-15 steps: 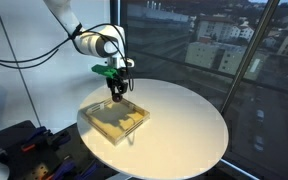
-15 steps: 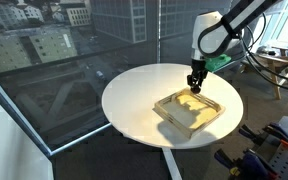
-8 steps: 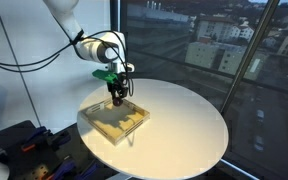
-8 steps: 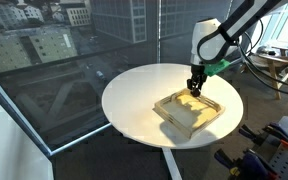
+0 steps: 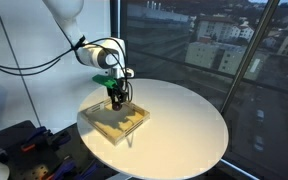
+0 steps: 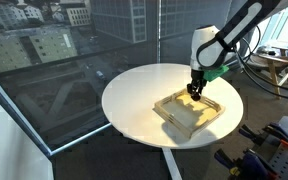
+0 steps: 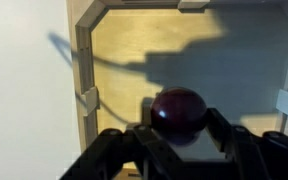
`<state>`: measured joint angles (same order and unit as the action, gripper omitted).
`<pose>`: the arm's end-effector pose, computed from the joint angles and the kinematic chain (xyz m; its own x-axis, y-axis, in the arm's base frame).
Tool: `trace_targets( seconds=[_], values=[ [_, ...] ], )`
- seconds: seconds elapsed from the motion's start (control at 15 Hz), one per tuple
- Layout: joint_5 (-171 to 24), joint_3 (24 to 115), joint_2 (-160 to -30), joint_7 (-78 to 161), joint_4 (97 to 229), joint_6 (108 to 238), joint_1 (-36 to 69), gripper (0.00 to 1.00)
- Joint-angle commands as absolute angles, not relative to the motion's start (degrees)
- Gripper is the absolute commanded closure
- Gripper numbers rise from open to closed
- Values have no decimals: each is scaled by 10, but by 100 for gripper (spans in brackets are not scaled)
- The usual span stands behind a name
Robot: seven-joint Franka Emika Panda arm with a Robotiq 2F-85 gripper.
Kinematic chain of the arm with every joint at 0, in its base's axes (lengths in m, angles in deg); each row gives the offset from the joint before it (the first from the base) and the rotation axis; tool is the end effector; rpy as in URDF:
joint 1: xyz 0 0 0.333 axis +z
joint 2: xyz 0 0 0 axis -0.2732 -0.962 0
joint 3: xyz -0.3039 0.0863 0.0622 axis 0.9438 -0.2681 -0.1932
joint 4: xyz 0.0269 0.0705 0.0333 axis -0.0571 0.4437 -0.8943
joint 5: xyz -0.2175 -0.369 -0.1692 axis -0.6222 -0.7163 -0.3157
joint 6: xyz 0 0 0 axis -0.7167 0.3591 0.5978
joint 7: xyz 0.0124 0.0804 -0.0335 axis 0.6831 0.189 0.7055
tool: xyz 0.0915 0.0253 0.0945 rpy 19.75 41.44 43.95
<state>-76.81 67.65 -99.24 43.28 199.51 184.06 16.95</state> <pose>0.5698 -0.0100 0.1186 0.9973 -0.0390 -0.0615 -0.0343 -0.9965 0.0757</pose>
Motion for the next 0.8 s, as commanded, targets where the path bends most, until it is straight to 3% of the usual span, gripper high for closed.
trace_targets(
  seconds=[0.0,0.73],
  values=[
    [-777,688,-1005,451,1993,1854,179,67],
    [-777,705,-1030,459,1990,1863,186,67]
  ],
)
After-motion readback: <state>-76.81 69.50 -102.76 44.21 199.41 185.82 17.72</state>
